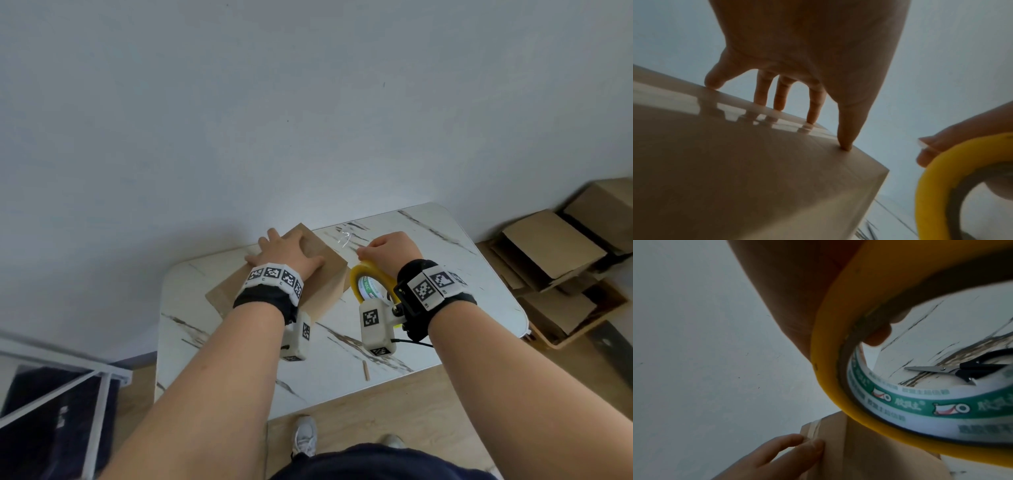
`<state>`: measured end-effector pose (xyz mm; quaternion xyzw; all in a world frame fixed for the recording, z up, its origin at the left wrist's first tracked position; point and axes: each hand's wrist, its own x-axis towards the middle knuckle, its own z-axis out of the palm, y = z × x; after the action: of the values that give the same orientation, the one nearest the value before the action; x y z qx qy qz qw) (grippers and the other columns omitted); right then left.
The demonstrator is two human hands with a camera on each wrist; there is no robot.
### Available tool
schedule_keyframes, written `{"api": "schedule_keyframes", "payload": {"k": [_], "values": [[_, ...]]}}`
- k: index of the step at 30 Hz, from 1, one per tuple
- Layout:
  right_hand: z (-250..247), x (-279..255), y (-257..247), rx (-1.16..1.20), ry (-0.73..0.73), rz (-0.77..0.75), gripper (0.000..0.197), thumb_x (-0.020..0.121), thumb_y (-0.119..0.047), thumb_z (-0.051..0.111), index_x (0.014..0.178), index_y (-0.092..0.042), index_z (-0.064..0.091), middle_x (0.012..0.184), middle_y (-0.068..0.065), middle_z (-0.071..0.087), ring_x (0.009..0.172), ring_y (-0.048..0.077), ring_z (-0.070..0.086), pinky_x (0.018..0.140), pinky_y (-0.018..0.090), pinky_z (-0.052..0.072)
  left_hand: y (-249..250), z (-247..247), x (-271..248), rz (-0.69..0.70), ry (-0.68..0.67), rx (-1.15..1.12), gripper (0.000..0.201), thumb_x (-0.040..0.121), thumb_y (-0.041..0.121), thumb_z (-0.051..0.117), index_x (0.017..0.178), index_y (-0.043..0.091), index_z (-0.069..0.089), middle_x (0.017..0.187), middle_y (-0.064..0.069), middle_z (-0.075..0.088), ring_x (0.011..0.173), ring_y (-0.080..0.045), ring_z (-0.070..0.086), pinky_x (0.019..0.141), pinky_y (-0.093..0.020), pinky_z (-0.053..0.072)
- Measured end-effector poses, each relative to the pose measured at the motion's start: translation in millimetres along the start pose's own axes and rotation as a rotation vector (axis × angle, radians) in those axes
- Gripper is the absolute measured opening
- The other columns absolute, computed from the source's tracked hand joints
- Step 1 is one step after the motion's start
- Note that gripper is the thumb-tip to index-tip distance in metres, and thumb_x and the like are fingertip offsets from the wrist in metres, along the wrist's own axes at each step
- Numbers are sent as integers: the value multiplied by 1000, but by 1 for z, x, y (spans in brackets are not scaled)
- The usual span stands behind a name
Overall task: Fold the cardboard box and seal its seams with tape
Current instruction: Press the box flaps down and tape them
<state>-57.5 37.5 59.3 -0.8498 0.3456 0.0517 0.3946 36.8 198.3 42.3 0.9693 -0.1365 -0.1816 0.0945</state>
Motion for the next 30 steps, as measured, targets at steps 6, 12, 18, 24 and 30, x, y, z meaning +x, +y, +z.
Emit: {"api": "schedule_keyframes", "payload": {"k": [6,12,18,24,30], "values": [[-6,-3,-1,29,50,-9,18,83,-28,63,81,-14,74,80,5,71,69,18,60,61,26,48,31,-11,-11,228,124,-183,39,77,39,56,115,33,60,133,2,49,126,-20,42,109,-44,31],[-12,-6,-4,17,42,-32,16,85,-33,64,84,-20,73,81,0,70,67,13,60,58,22,44,51,-25,-13,218,197,-305,22,84,44,63,93,25,72,113,2,65,109,-22,57,95,-40,46],[-21,-8,-8,-47,-22,31,58,85,-54,57,124,-12,60,117,8,65,103,26,62,84,33,47,52,-28,2,128,132,-391,23,88,38,58,70,24,59,99,3,69,95,-24,63,86,-35,48],[-42,-20,-12,66,-122,98,54,85,-66,52,82,-12,60,74,1,61,64,15,56,55,27,38,51,-36,14,35,132,-404,21,90,35,56,78,19,64,98,-5,70,95,-29,63,91,-41,49],[-49,-32,-20,407,-262,120,29,88,-46,60,87,-18,60,78,9,65,69,22,60,81,38,52,39,-40,26,-31,131,-415,28,90,34,56,90,10,69,103,-8,69,97,-31,63,90,-39,50]]}}
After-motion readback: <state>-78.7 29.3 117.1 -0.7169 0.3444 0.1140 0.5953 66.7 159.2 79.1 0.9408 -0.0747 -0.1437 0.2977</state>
